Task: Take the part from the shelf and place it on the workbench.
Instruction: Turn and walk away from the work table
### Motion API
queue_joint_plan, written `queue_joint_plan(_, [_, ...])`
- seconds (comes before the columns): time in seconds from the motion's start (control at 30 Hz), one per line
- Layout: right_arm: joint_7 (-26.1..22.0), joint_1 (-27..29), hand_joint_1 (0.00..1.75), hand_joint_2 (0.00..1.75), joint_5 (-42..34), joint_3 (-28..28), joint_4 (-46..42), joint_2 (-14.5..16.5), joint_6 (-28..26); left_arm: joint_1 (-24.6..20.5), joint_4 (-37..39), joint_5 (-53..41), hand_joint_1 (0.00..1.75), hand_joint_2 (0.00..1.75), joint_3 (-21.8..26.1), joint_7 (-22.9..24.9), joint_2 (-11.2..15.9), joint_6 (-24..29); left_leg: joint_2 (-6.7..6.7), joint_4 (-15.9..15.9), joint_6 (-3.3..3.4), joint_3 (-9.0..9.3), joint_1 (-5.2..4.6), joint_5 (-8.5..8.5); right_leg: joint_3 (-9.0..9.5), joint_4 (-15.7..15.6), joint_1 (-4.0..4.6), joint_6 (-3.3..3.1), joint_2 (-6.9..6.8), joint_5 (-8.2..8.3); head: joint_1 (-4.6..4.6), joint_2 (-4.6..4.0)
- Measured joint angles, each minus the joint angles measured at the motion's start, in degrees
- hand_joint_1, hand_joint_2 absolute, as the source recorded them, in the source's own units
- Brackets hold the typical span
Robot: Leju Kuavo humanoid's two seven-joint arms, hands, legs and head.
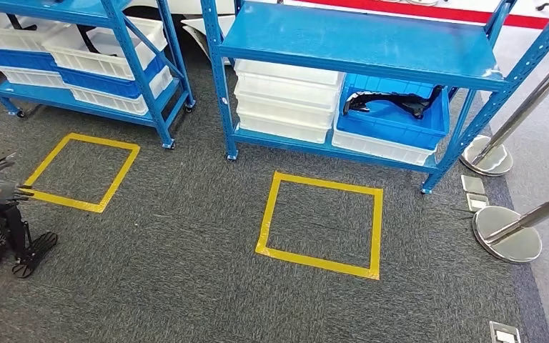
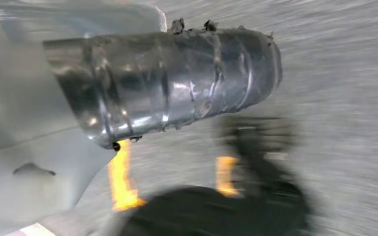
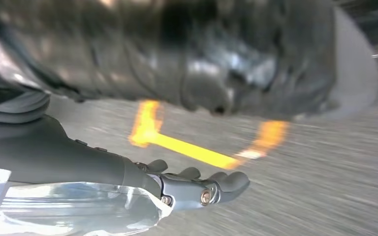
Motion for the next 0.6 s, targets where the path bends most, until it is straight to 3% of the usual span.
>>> queue_joint_plan(0.03, [-0.07,-1.56,0.0,0.0,0.0,0.0,-1.48,0.04,0.0,1.54,1.35,0.0,0.0,0.0,0.0,0.01,0.04,0.0,-0.04,1.79,-0.24,-0.68,-0.03,-0.45,1.2,-0.7,-0.15,-0.28,0.24,-0.07,-0.07,0.0])
queue_joint_plan(0.07, [-0.13,-3.16,0.0,0.0,0.0,-0.01,-3.01,0.07,0.0,3.12,2.84,0.0,0.0,0.0,0.0,0.03,0.15,0.01,-0.24,5.05,-0.44,-2.52,-0.03,-1.14,2.42,-1.25,-0.28,-0.54,0.53,-0.23,-0.15,0.0])
queue_joint_plan(0.13, [-0.18,-6.05,0.0,0.0,0.0,-0.03,-5.76,0.01,0.0,5.89,5.85,0.0,0.0,0.0,-0.01,0.1,0.51,0.0,-0.51,13.74,-0.65,-8.94,-0.02,-2.73,4.07,-1.53,-0.27,-0.77,1.29,-1.41,-0.26,0.0])
queue_joint_plan(0.17, [-0.2,-6.97,0.0,0.0,0.0,-0.04,-6.91,-0.02,0.0,7.06,7.05,0.0,0.0,0.0,-0.01,0.07,0.72,-0.01,-0.56,16.92,-0.7,-12.11,-0.01,-2.55,4.98,-1.57,-0.27,-0.75,1.74,-2.22,-0.27,0.0])
queue_joint_plan(0.2, [-0.21,-7.43,0.0,0.0,0.0,-0.04,-7.78,-0.05,0.0,7.88,7.95,0.0,0.0,0.0,-0.02,0.01,0.87,-0.01,-0.59,17.97,-0.73,-14.41,-0.01,-1.12,6.12,-1.68,-0.28,-0.68,2.1,-3.15,-0.28,0.0])
queue_joint_plan(0.23, [-0.16,-7.47,0.0,0.0,0.0,-0.04,-8.32,-0.06,0.0,8.27,8.55,0.0,0.0,0.0,-0.02,-0.07,0.97,-0.01,-0.61,16.63,-0.71,-15.59,-0.01,1.71,7.5,-1.88,-0.29,-0.6,2.31,-4.15,-0.28,0.0])
queue_joint_plan(0.3, [0.02,-6.22,0.0,0.0,0.0,-0.04,-8.5,-0.02,0.0,7.47,8.98,0.0,0.0,0.0,-0.02,-0.17,1.03,0.01,-0.59,9.42,-0.35,-15.2,-0.07,8.81,10.4,-2.64,-0.39,-0.33,2.3,-6.29,-0.27,0.0])
queue_joint_plan(0.33, [0.11,-5.14,0.0,0.0,0.0,-0.04,-8.2,0.01,0.0,6.43,8.88,0.0,0.0,0.0,-0.02,-0.19,1.03,0.01,-0.56,6.39,-0.02,-14.15,-0.13,10.6,11.54,-3.11,-0.44,-0.1,2.14,-7.32,-0.23,0.0])
queue_joint_plan(0.37, [0.22,-3.9,0.0,0.0,0.0,-0.04,-7.64,0.05,0.0,5.15,8.45,0.0,0.0,0.0,-0.02,-0.2,1.03,0.0,-0.61,4.66,0.48,-13.19,-0.25,10.85,12.44,-3.72,-0.49,0.21,2.0,-8.12,-0.18,0.0])
queue_joint_plan(0.4, [0.32,-2.53,0.0,0.0,0.0,-0.03,-6.85,0.1,0.0,3.66,7.72,0.0,0.0,0.0,-0.02,-0.27,0.99,-0.01,-0.66,4.31,1.03,-12.41,-0.37,9.65,13.39,-4.38,-0.52,0.56,1.89,-8.57,-0.13,0.0])
queue_joint_plan(0.47, [0.5,0.28,0.0,0.0,-0.01,-0.02,-4.94,0.18,0.0,0.3,5.36,0.0,0.0,0.0,-0.02,-0.46,0.84,-0.02,-0.98,3.7,1.9,-10.77,-0.37,7.32,13.59,-2.82,-0.43,1.22,1.83,-7.45,-0.1,0.0])
queue_joint_plan(0.5, [0.51,1.71,0.0,0.0,-0.01,0.0,-3.78,0.23,0.0,-1.5,4.05,0.0,0.0,0.0,-0.02,-0.55,0.72,-0.03,-1.16,3.14,2.14,-9.73,-0.22,6.49,12.12,0.6,-0.36,1.5,1.73,-5.97,-0.09,0.0])
queue_joint_plan(0.53, [0.51,2.92,0.0,0.0,-0.01,0.01,-2.6,0.23,0.0,-3.18,2.82,0.0,0.0,0.0,-0.02,-0.54,0.6,-0.03,-1.41,2.49,2.3,-8.49,-0.07,5.76,9.23,5.5,-0.31,1.77,1.58,-4.52,-0.04,0.0])
queue_joint_plan(0.57, [0.51,4.04,0.0,0.0,0.0,0.02,-1.23,0.2,0.0,-4.71,1.53,0.0,0.0,0.0,-0.01,-0.51,0.47,-0.01,-1.71,1.74,2.41,-7.06,0.09,5.09,5.59,10.77,-0.32,2.0,1.44,-3.95,0.01,0.0])
queue_joint_plan(0.6, [0.5,5.17,0.0,0.0,0.0,0.01,0.18,0.14,0.0,-5.96,0.38,0.0,0.0,0.0,0.01,-0.42,0.43,0.03,-1.94,0.99,2.49,-5.5,0.11,4.34,1.89,14.95,-0.39,2.16,1.3,-4.74,0.08,0.0])
